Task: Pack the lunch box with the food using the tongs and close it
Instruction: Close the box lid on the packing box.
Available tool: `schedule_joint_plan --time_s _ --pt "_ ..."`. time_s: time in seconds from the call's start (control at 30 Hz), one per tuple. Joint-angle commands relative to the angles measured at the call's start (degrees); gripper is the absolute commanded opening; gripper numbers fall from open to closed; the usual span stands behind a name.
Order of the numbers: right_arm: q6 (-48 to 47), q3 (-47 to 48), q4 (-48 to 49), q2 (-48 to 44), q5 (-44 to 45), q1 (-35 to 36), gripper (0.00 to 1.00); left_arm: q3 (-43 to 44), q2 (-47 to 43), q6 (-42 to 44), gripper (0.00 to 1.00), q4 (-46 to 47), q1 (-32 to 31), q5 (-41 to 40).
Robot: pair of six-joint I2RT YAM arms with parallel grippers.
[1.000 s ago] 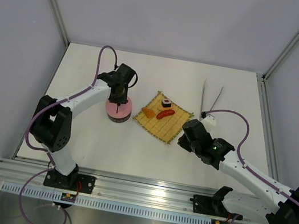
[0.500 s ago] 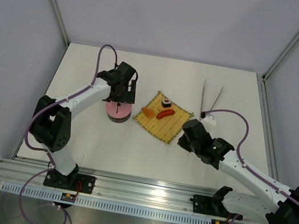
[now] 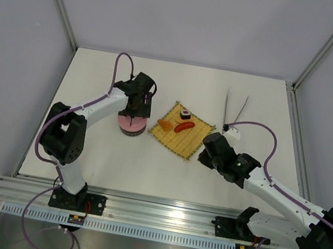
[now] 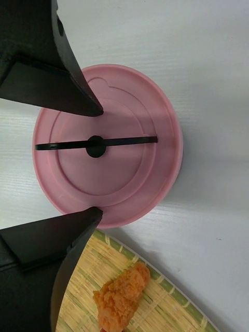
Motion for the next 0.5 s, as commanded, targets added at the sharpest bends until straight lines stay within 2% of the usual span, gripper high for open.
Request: schedule_joint_plan --time_s 0.0,0.27,0.47 --pt "-0.31 1.69 1.25 -1.37 0.72 -0.42 0.00 -0.89 -2.68 -0.34 0.74 0.61 -1.20 -2.17" --pt "-0.57 2.05 1.43 -0.93 0.54 -0.42 0.00 -2.20 -8.75 -0.95 0.70 2.63 -1.64 -6.40" --pt "-0.66 1.96 1.34 -0.93 0.54 -0.42 0.00 -3.69 -6.74 -2.97 0.70 2.63 -1.64 -5.35"
